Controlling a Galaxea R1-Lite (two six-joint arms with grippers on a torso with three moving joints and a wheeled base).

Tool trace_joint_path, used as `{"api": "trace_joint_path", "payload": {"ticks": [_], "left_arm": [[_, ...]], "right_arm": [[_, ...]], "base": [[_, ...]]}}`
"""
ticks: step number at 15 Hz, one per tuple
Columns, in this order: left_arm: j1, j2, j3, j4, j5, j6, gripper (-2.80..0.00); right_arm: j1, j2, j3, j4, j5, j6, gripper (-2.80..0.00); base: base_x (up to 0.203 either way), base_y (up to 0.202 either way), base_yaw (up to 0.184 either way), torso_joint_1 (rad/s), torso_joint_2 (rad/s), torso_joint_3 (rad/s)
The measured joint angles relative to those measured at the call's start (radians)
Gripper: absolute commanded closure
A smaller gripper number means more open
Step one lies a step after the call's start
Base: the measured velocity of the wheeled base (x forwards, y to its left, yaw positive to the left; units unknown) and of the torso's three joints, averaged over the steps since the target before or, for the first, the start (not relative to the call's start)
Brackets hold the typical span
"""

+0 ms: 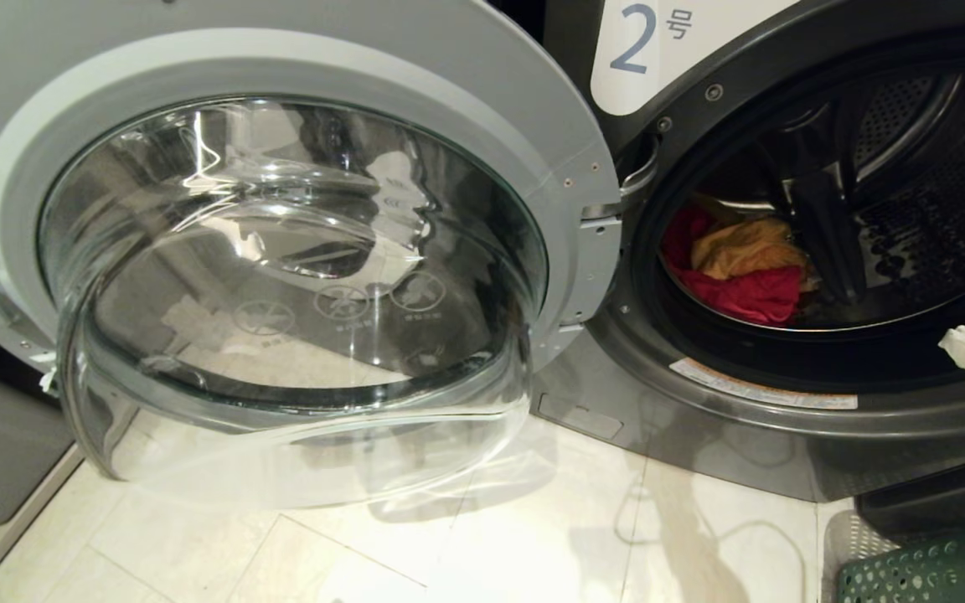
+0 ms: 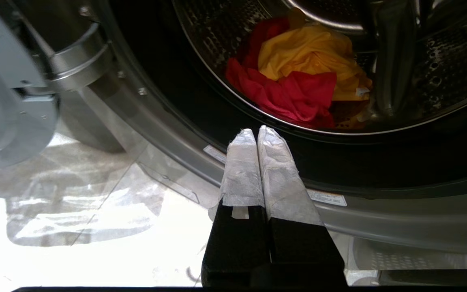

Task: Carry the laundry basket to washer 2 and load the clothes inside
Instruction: Place the clothes into the washing machine

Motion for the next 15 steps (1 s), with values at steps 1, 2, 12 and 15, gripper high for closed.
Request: {"api": "trace_joint_path", "payload": {"ticks": [1, 2, 12, 15], "left_arm": [[0.000, 0.000, 0.000, 0.000, 0.000, 0.000, 0.00], [0.000, 0.000, 0.000, 0.000, 0.000, 0.000, 0.00], [0.000, 0.000, 0.000, 0.000, 0.000, -0.001, 0.00], [0.000, 0.000, 0.000, 0.000, -0.001, -0.001, 0.00]], "right_arm": [[0.000, 0.001, 0.001, 0.000, 0.001, 0.000, 0.00], [0.000, 0.004, 0.003, 0.000, 0.001, 0.000, 0.00], [0.000, 0.033, -0.002, -0.005, 0.003, 0.001, 0.00], [0.000, 0.038, -0.002, -0.006, 0.023, 0.003, 0.00]], "base": [[0.000, 0.000, 0.000, 0.004, 0.00, 0.203], [0.000, 0.000, 0.000, -0.002, 0.00, 0.203], [0.000, 0.000, 0.000, 0.001, 0.00, 0.202], [0.000, 0.000, 0.000, 0.005, 0.00, 0.167]]}}
